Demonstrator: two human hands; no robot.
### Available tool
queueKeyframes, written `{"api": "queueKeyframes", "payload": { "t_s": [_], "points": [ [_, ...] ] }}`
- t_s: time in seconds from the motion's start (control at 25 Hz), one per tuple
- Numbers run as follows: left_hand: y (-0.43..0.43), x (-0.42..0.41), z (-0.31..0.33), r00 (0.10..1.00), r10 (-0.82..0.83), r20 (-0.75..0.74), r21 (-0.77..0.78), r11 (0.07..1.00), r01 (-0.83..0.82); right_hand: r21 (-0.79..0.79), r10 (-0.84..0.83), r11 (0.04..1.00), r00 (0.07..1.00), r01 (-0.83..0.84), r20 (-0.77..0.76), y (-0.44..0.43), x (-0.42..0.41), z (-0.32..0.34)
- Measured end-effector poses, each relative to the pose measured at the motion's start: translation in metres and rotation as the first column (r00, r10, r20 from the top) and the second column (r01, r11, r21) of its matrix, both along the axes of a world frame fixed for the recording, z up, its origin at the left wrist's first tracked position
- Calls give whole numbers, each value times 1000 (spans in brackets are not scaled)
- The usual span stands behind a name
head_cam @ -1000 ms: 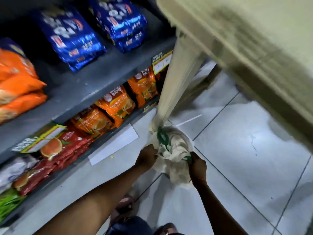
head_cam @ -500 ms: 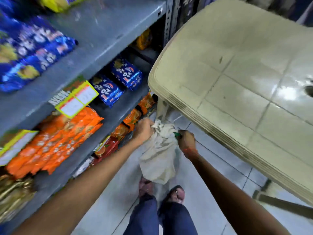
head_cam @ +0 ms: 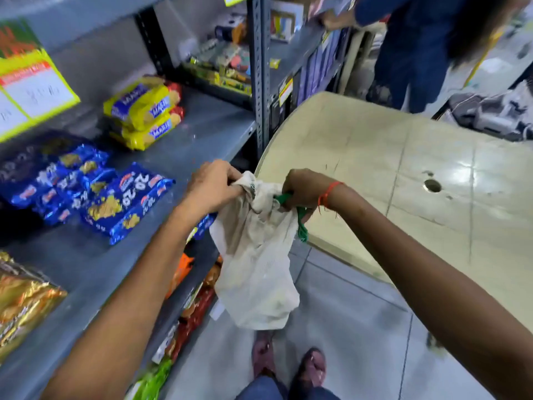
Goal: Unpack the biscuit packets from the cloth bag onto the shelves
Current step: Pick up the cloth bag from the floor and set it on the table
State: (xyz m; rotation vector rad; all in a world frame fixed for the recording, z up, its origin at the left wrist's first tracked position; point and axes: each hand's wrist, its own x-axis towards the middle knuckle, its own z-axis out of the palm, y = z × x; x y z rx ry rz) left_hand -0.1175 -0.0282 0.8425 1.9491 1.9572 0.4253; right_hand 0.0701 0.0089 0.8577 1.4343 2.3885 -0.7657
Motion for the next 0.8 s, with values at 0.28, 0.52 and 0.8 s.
{"api": "queueKeyframes", "payload": {
  "t_s": [0.28, 0.52, 0.8],
  "points": [
    [53, 16, 116, 991, -111, 74, 454, 888, 66, 77, -196, 967, 898, 245, -394, 52, 29, 111],
    [144, 71, 131, 987, -46, 156, 575, 816, -53, 149, -322, 853, 729, 500, -603, 124, 71, 118],
    [237, 120, 103, 972, 91, 217, 550, 812, -198, 243, -337, 775, 707, 583, -622, 220, 110, 85]
  ]
}}
